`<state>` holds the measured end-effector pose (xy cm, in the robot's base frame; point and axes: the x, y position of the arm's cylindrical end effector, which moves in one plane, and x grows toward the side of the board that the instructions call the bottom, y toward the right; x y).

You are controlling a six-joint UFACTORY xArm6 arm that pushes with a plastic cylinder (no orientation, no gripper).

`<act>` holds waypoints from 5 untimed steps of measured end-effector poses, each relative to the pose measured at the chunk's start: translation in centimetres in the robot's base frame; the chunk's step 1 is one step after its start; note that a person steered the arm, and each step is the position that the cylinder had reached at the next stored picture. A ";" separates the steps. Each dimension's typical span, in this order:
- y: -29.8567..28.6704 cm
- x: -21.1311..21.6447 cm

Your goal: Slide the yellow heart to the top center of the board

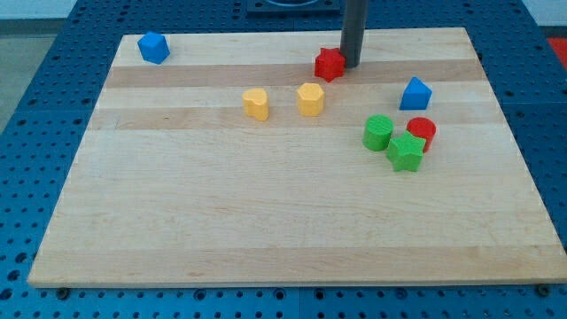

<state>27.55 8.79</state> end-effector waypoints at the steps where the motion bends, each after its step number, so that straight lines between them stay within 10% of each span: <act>1: 0.0 -1.2; 5: -10.0 -0.2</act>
<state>27.31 -1.22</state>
